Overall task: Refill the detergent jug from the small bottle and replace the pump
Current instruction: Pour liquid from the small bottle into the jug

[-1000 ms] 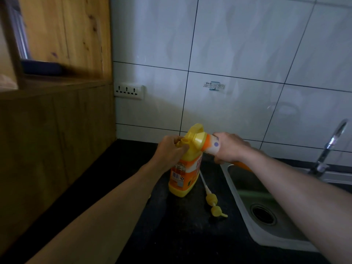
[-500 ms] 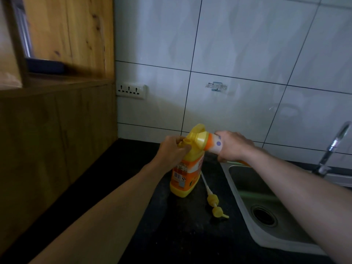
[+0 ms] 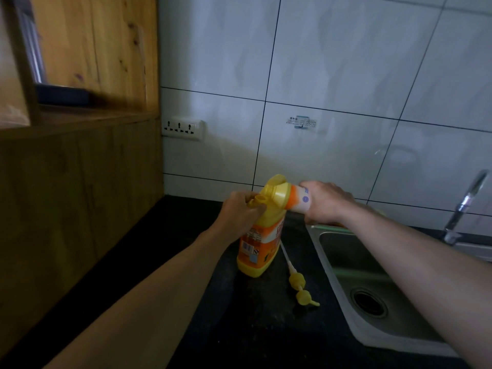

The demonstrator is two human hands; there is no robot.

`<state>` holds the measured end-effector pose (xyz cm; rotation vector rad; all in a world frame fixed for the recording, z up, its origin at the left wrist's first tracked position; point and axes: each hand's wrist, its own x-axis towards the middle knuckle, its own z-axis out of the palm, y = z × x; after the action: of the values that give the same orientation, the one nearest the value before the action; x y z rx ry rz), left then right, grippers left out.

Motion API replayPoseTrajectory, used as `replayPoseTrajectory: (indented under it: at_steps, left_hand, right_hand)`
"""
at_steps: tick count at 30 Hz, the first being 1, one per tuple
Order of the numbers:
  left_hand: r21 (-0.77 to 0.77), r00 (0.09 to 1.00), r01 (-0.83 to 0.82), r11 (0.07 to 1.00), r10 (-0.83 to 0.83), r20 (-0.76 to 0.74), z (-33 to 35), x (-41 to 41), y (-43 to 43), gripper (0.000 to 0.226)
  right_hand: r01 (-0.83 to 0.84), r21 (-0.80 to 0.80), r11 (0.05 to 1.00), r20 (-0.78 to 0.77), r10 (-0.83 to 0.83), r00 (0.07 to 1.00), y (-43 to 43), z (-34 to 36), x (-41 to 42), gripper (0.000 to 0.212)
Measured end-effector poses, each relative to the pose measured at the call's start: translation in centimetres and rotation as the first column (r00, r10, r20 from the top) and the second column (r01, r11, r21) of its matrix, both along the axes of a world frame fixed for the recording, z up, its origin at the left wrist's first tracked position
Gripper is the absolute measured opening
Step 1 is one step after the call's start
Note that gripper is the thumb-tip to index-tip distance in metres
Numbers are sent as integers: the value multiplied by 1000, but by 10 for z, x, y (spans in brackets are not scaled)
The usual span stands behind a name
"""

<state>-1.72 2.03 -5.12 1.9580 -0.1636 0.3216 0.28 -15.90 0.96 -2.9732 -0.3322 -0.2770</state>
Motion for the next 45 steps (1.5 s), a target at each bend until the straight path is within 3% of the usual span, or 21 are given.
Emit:
replayPoseTrajectory:
  at_steps: [37,45]
  left_hand:
    - [10,1000,2,1000,-2,9,-3,3,1,36]
    - [-3,1000,-4,1000,4,10,-3,2,1,34]
  right_hand:
    - [-1,-44,999,-29,-1,1000,2,-2,4,47]
    - [-12,-31,999,-87,9,996,1,-11,7,60]
